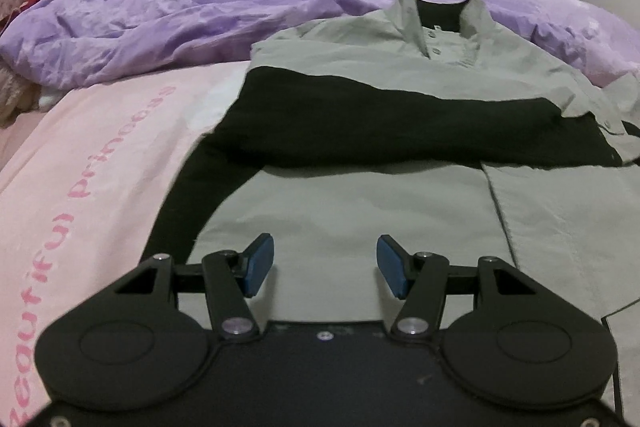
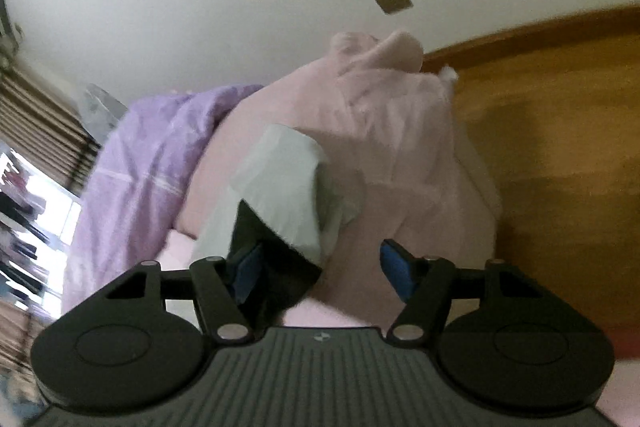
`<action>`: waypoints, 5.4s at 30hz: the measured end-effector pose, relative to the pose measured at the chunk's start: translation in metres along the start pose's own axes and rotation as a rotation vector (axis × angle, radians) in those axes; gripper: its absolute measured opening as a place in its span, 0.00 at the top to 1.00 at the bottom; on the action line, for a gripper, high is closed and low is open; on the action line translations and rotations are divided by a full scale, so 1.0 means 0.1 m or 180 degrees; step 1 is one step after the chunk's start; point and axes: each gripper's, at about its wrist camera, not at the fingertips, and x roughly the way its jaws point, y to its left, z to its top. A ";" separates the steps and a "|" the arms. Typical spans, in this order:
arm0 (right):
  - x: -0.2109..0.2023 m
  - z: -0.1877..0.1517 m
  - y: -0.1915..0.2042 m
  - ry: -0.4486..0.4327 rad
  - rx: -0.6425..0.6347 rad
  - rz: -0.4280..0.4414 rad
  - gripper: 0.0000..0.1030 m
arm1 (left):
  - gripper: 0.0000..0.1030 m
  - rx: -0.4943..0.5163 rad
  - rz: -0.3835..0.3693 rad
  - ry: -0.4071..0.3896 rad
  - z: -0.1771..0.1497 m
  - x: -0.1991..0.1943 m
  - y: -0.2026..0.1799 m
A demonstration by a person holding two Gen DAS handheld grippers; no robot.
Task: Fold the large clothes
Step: 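Reach to the other sleeve cuff and close the right tool on it, then carry the held sleeve across the jacket back with the right tool, then open the right tool and bring both tools to the jacket hem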
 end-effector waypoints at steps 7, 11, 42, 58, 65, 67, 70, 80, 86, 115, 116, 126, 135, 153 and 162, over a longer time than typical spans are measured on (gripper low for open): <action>0.06 0.01 0.09 -0.0008 -0.0130 0.0184 0.88 | 0.43 0.0170 0.0079 -0.0058 -0.06 -0.13 -0.03; -0.26 -0.05 0.33 -0.0305 -0.0468 0.0339 0.90 | 0.43 0.0108 0.0102 -0.0069 -0.04 -0.17 0.05; -2.05 -3.04 2.72 0.0050 -0.2960 0.1491 0.92 | 0.43 0.0037 0.0122 0.0021 0.19 0.01 0.78; -2.32 -4.29 3.17 0.0241 -0.2961 0.1905 0.92 | 0.43 -0.0034 0.0136 0.0028 0.29 0.28 0.90; -2.45 -4.99 3.41 0.0511 -0.3136 0.2263 0.92 | 0.43 0.0092 0.0301 -0.0028 0.26 0.26 0.90; -2.43 -5.16 3.42 0.0629 -0.3156 0.2282 0.92 | 0.43 0.0066 0.0285 -0.0002 0.26 0.29 0.94; -2.43 -5.41 3.40 0.0690 -0.3324 0.2291 0.92 | 0.43 -0.0028 0.0275 0.0065 0.25 0.35 1.02; -1.98 -6.12 3.31 0.1404 -0.3390 0.2116 0.85 | 0.43 -0.0099 0.0312 0.0108 0.19 0.45 1.09; -1.96 -6.28 3.18 0.1294 -0.3575 0.2025 0.84 | 0.40 -0.0143 0.0295 0.0073 0.18 0.48 1.11; -2.21 -5.79 3.16 0.0918 -0.2774 0.2101 0.79 | 0.41 -0.0170 0.0292 0.0047 0.18 0.49 1.10; -2.06 -5.85 3.20 0.0993 -0.2754 0.2019 0.79 | 0.41 -0.0176 0.0287 0.0046 0.18 0.49 1.11; -1.74 -6.02 3.22 0.1451 -0.2756 0.2213 0.77 | 0.40 -0.0167 0.0298 0.0002 0.16 0.47 1.10; -1.84 -6.01 3.07 0.1441 -0.2989 0.2004 0.78 | 0.40 -0.0105 0.0348 -0.0051 0.15 0.47 1.08; -2.95 -4.47 2.13 0.1173 -0.3385 0.2072 0.07 | 0.39 -0.0080 0.0282 -0.0158 -0.21 -0.69 1.43; -3.47 -3.26 0.49 0.0685 -0.3573 0.0850 0.00 | 0.39 -0.0091 -0.0001 0.0297 -0.98 -1.28 1.38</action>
